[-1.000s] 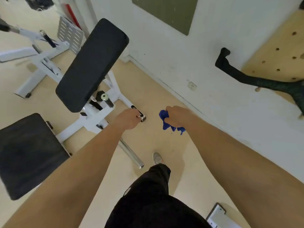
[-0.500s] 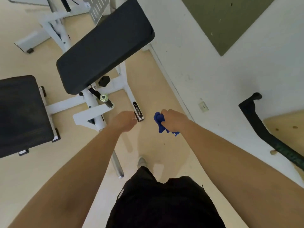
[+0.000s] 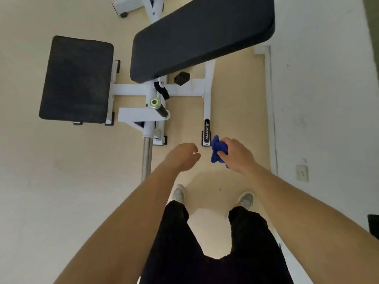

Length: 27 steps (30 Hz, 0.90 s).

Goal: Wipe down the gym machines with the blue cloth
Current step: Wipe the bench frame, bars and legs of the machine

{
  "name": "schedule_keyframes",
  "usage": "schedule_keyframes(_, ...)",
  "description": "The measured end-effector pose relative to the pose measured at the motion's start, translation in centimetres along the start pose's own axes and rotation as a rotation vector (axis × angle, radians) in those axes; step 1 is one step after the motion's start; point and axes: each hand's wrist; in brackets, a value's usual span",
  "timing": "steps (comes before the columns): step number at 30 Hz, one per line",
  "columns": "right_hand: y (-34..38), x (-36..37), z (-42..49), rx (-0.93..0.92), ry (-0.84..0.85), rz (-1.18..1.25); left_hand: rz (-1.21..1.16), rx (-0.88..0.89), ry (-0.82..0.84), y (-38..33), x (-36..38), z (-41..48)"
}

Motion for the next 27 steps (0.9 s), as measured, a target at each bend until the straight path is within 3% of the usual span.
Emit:
schedule_keyframes(7, -7.3, 3.1, 8.6, -0.07, -0.043, 0.016, -0.265, 0.0, -0.021, -2.2, 5.5, 9.9)
schedule_keyframes(12, -12.9, 7.3, 17.6, -0.174, -0.085, 0.166, -0.424, 0.052, -0.143, 0.1, 9.8, 20.9)
schedule_keyframes(16, -17.2, 10.5, 25.5, -0.261, -0.08, 0.081, -0.419, 0.099, -0.149, 2.7, 12.9, 30.5)
schedule_keyframes(21, -23.5, 13.5, 35.5, -0.347, -0.031, 0.19, -0.436, 0.108, -0.143, 6.0, 15.5, 41.8)
schedule_keyframes(27, -29.9, 16.9, 44.7, -0.383, -0.082, 0.002, -0.533, 0.212, -0.116, 10.0, 18.3, 50.8)
Point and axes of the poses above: each hand's wrist, its own z-axis towards the middle knuckle, its own x-axis out of the palm, y = z × x, and after that the axes turned 4 degrees about y, right-handed
